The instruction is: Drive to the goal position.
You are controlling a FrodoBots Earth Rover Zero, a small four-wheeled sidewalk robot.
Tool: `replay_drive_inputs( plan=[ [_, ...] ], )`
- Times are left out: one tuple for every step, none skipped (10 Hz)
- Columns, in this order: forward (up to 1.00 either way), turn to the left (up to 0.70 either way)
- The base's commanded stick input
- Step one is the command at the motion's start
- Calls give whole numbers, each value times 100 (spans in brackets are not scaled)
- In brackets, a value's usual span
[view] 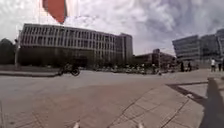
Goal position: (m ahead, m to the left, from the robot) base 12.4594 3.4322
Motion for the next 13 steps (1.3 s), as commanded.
replay_drive_inputs(
  plan=[
    [70,0],
    [70,0],
    [70,0],
    [70,0],
    [70,0],
    [70,0],
    [70,0],
    [70,0],
    [70,0],
    [70,0],
    [70,0],
    [70,0],
    [70,0]
  ],
)
